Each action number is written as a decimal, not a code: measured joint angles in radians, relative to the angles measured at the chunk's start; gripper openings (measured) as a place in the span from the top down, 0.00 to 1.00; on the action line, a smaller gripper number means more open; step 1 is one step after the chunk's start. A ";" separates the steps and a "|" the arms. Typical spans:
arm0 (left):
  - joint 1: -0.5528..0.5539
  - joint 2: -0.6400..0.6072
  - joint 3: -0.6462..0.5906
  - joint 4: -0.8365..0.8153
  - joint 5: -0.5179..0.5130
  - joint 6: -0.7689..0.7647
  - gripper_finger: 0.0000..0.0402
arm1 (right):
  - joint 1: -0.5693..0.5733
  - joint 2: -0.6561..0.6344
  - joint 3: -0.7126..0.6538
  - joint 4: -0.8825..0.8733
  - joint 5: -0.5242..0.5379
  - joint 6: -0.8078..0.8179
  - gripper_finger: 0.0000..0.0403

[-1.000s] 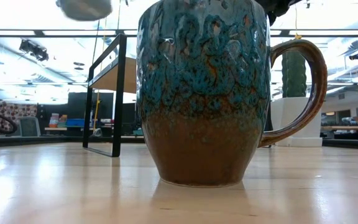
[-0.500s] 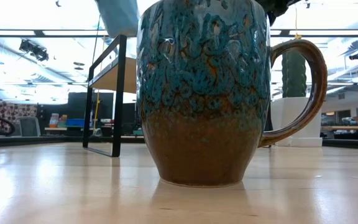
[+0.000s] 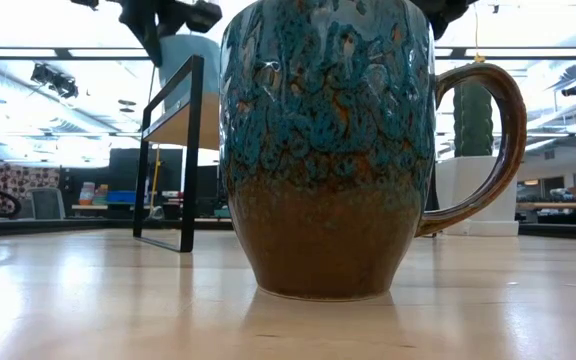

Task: Place coffee mugs
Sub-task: Put the light blue mug on the shelf

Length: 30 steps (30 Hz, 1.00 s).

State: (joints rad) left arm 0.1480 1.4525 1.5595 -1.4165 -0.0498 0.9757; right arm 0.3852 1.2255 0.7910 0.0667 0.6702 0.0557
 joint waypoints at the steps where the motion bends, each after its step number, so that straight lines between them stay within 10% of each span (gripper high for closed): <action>1: 0.015 0.000 -0.004 0.005 0.013 0.007 0.92 | -0.002 0.000 0.000 0.010 0.001 -0.004 0.45; 30: 0.117 -0.001 -0.067 0.070 0.073 0.001 0.88 | -0.003 0.000 0.000 0.039 0.010 -0.007 0.47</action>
State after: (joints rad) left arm 0.2646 1.4513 1.4921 -1.3467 0.0231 0.9768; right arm 0.3824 1.2255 0.7910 0.1052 0.6800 0.0486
